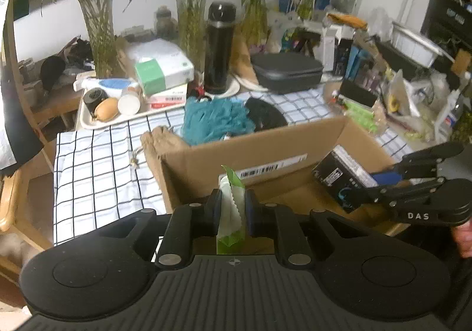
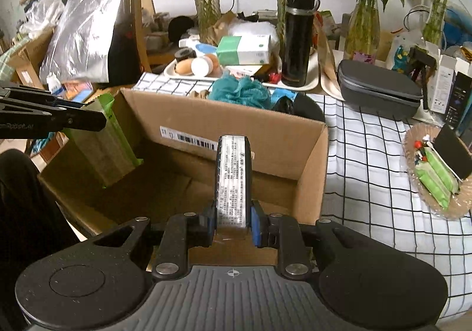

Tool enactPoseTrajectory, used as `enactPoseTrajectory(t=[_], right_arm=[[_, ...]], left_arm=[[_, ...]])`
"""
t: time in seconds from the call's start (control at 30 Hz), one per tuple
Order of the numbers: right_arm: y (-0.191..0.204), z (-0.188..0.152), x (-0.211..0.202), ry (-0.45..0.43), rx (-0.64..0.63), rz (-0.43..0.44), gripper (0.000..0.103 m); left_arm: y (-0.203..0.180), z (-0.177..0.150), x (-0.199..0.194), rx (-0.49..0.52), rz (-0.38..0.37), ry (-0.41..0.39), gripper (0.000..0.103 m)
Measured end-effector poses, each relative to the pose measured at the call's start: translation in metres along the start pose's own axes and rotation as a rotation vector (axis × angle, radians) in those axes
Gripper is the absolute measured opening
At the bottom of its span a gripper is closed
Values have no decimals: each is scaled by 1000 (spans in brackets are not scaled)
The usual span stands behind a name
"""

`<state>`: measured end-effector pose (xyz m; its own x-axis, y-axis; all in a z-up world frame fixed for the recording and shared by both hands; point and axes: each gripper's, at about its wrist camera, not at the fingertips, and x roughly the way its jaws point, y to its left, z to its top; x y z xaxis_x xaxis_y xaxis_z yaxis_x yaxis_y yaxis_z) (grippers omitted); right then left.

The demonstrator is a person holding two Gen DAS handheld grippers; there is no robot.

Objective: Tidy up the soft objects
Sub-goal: 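Carry both held items into the cardboard box and open both tools, then withdraw both tools from the box back toward the soft items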

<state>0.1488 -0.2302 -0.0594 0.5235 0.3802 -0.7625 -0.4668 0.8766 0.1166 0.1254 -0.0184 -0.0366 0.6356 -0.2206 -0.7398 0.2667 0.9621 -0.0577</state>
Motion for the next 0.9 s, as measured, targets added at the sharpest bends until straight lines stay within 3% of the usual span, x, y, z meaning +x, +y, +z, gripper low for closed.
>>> enactPoseTrajectory(t=[0.4, 0.7, 0.73, 0.83, 0.9], right_arm=[[6, 0, 6, 34, -43, -27, 27], [7, 0, 7, 29, -39, -23, 30], [7, 0, 6, 22, -36, -13, 40], [9, 1, 1, -17, -44, 6, 84], [11, 2, -3, -47, -58, 10, 92]], left_arm=[[-6, -9, 9, 39, 6, 51, 17], [-8, -4, 1, 52, 38, 11, 19], [-8, -3, 2, 56, 42, 14, 24], [-8, -5, 3, 52, 67, 12, 49], [-7, -6, 2, 43, 73, -1, 53]])
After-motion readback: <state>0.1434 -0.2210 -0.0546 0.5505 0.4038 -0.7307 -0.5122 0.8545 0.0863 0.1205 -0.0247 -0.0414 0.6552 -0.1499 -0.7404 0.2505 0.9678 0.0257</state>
